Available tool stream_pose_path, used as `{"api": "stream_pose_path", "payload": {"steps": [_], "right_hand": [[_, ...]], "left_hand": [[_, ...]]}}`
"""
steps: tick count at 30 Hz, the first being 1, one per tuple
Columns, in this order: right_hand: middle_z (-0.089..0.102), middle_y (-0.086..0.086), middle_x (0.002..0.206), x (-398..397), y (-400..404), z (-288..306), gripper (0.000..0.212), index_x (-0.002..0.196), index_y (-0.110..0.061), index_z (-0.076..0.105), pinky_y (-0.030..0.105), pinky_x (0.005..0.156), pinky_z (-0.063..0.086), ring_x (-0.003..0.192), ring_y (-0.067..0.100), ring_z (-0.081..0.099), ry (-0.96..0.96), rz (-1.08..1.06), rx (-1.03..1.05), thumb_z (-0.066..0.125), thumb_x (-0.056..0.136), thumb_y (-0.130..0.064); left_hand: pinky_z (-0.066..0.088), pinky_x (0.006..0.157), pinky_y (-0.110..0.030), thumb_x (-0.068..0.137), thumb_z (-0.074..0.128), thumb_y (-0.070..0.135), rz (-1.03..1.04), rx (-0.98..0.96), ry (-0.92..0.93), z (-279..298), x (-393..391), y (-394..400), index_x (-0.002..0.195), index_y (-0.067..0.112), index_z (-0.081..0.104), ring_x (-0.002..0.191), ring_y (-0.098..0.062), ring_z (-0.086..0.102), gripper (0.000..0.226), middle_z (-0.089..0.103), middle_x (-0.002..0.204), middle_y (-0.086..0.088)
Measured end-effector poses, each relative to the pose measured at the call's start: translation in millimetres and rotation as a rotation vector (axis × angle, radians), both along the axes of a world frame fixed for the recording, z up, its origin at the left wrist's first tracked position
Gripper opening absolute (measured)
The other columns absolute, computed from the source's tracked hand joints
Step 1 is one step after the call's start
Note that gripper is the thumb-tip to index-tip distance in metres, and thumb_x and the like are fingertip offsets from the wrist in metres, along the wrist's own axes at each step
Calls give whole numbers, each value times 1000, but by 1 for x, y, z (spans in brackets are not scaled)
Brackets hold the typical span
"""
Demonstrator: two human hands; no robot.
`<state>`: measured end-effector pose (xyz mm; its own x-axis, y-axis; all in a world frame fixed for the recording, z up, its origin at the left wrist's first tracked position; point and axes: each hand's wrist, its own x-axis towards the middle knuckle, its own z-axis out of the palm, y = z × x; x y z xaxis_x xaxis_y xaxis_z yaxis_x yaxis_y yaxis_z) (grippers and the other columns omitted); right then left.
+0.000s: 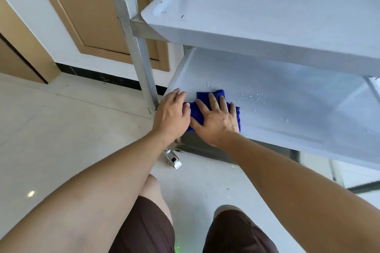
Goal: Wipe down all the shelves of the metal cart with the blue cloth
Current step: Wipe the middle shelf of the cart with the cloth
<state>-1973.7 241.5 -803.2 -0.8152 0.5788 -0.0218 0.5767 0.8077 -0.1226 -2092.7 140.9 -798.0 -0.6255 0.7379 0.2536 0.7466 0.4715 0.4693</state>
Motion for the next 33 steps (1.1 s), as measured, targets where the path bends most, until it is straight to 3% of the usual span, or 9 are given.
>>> {"api": "stream_pose_path", "payload": {"steps": [9,15,19,21,24,29,33], "right_hand": [[17,4,167,-30,17,2,83,155,-37,26,59,119,6,151,35,7,4,-95,-35,6,84,-77],[24,7,163,-57,41,0,75,152,-33,35,58,119,7,149,39,10,32,-145,-22,17,91,-73],[60,3,129,-61,36,-4,49,113,-26,67,57,111,28,131,40,39,177,26,83,28,100,-52],[56,-1,140,-60,35,-7,54,120,-32,64,60,114,21,137,39,35,130,71,64,19,99,-53],[32,-6,161,-65,47,-8,58,144,-41,42,63,118,6,148,35,17,50,75,47,10,98,-56],[24,-5,165,-92,70,-10,57,148,-43,36,63,118,0,151,33,10,35,36,32,13,99,-59],[28,-5,163,-122,94,-8,59,148,-40,39,62,117,3,150,33,13,14,-7,49,16,97,-59]], "left_hand": [[32,114,-42,100,41,35,20,15,-9,-9,-22,22,128,10,60,133,-25,45,42,57,139,-11],[40,107,-41,100,42,28,23,113,20,-15,-29,24,120,6,62,120,-28,53,36,64,124,-11],[37,108,-37,97,43,20,24,66,90,-19,-32,27,120,4,62,117,-29,54,34,65,122,-14],[37,107,-38,95,41,19,60,34,117,-20,-32,32,120,5,63,117,-28,53,36,65,122,-12],[38,104,-39,92,39,19,99,-23,102,-16,-39,44,120,9,63,118,-26,49,38,63,124,-8],[38,103,-38,97,32,23,117,-69,62,-14,-51,58,113,8,62,115,-26,48,37,61,121,-8],[39,103,-36,98,35,28,122,-55,108,-21,-47,57,124,9,58,119,-25,43,39,57,129,-7]]}}
